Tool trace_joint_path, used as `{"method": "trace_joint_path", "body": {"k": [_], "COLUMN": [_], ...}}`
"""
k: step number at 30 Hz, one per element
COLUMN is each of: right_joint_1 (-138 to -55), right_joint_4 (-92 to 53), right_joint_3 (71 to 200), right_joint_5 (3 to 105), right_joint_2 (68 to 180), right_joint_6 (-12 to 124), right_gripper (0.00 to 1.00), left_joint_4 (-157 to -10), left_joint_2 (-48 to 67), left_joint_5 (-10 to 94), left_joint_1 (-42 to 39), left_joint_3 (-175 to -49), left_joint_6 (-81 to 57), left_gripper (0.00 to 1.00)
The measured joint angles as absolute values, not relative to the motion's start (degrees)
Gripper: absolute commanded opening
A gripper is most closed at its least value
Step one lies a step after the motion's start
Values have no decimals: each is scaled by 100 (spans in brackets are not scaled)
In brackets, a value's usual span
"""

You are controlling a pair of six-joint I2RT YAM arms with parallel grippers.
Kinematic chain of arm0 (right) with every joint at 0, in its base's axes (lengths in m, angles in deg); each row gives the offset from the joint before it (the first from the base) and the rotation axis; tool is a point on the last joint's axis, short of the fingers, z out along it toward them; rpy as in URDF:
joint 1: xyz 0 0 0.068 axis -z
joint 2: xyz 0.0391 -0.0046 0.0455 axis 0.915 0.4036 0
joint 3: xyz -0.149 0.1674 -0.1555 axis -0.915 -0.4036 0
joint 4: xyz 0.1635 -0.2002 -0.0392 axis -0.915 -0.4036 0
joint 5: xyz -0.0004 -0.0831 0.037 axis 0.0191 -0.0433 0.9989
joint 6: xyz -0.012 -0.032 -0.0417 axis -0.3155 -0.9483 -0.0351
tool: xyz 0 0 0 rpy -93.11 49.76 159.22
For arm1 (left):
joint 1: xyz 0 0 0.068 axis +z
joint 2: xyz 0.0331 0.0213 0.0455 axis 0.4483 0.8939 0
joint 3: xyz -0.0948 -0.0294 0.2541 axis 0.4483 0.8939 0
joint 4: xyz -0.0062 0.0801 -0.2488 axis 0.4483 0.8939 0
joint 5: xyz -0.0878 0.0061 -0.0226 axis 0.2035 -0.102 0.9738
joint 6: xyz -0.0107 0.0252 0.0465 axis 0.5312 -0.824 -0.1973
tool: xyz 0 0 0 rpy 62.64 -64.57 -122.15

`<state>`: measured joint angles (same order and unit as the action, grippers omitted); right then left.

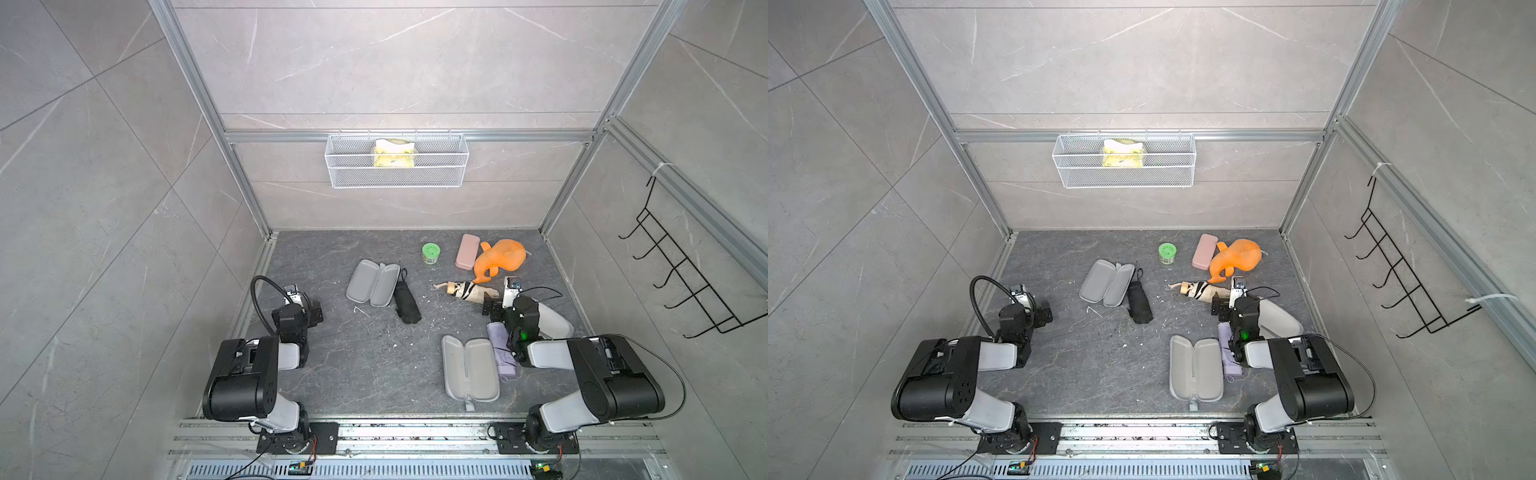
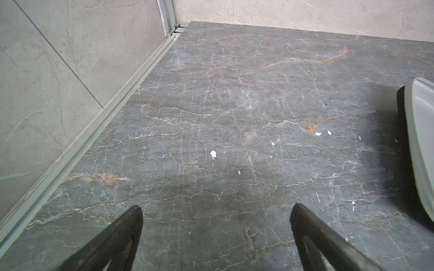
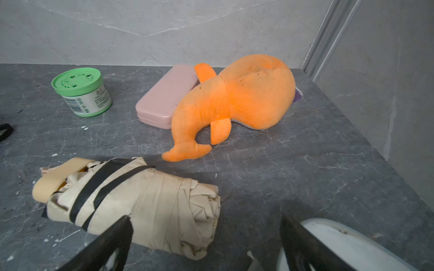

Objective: Put umbrellas into zippered umbrella sleeves
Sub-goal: Move the umbrella sleeve at the center of the board, then pick up the umbrella from the center of the board.

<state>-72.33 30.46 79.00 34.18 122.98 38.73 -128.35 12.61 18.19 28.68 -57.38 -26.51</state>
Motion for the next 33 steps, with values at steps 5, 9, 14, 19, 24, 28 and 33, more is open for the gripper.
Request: {"method": "trace_joint_path", "body": {"k": [5, 9, 14, 19, 24, 28, 33], "right_joint_1": [-7233, -7233, -7233, -7233, -7233, -7233, -7240], "right_joint_4": [3044, 3044, 3044, 3044, 3044, 3044, 3044], "right_joint_3": [7900, 7900, 7900, 7900, 7900, 7900, 7900], "right_joint_5": [3626, 3670, 3709, 3711, 3711, 3711, 3692], "right_joint_2": [12300, 12300, 12300, 12298, 12298, 12298, 12298], "right_joint_6": [3856, 3856, 3856, 3856, 3856, 3856, 3856], "right_gripper": [100, 100, 100, 100, 100, 100, 100], "left_joint_4": [-12835, -12835, -12835, -12835, -12835, -12835, -12835], "left_joint_2": [1261, 1261, 1261, 1261, 1261, 1261, 1261], "left_joint_5": [1802, 1802, 1799, 1802, 1802, 1802, 1828], "left_joint_1": [2811, 2787, 2785, 2785, 2785, 2785, 2859], "left_joint_3": [-5743, -5745, -5747, -5747, -5747, -5747, -5747], "left_joint_6": [-2655, -2655, -2655, -2655, -2655, -2655, -2653], "left_gripper": [100, 100, 100, 100, 100, 100, 100]}}
